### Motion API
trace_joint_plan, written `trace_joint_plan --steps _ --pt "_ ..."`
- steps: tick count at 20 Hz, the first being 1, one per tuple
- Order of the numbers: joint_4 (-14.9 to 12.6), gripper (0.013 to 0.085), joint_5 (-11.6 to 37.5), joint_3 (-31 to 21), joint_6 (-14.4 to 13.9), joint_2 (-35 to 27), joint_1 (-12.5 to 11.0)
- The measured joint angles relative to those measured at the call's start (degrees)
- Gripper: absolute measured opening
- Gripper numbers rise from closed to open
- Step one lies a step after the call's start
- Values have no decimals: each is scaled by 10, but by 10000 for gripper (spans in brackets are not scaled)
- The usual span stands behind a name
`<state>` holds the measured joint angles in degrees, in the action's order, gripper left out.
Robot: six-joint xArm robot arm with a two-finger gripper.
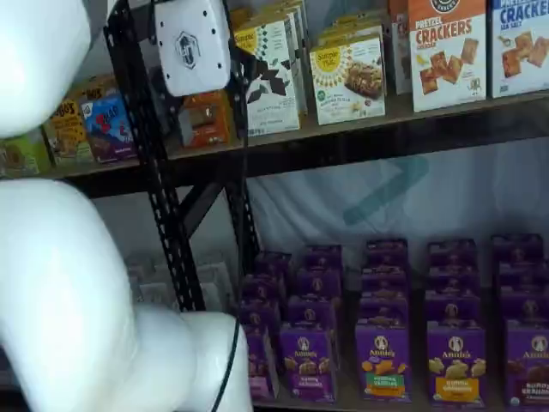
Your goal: Pick up the purple box with a pink patch in the middle, on the bottom shelf, the first box from the left
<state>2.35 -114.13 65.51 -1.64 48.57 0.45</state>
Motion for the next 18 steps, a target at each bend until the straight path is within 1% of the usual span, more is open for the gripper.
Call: trace_joint_plan --steps 1,2,3,5,7,11,15,18 --pt "19 850 -5 1 8 -2 -17" --pt "45 850 -9 2 20 -4 -42" --pt "61 850 -10 2 27 -3 -55" --pt "69 850 -9 0 31 -2 -61" --pt "64 850 -5 -4 29 -1 -56" --pt "41 850 15 -27 11 7 -25" --pt "38 850 54 -72 -4 21 -7" --pt "29 850 81 -108 -16 30 10"
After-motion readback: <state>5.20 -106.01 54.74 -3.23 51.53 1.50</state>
